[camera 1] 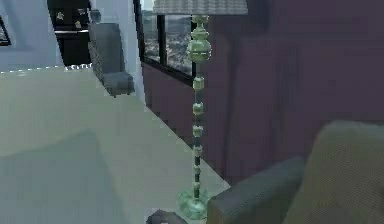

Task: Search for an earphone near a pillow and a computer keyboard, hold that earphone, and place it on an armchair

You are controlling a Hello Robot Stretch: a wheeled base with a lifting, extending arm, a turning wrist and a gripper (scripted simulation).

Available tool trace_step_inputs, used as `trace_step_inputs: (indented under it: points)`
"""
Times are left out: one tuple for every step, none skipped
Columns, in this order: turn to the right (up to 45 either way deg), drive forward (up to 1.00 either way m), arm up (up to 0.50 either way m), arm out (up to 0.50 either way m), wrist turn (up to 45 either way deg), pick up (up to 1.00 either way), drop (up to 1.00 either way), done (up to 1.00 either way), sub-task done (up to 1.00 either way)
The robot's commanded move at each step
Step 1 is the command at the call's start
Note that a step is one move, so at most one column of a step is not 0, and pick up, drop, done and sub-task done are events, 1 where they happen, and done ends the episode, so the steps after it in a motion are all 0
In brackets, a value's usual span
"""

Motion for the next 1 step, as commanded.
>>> trace_step_inputs:
  points:
    - [-45.0, 0.00, 0.00, 0.00, 0.0, 0.00, 0.00, 0.00, 0.00]
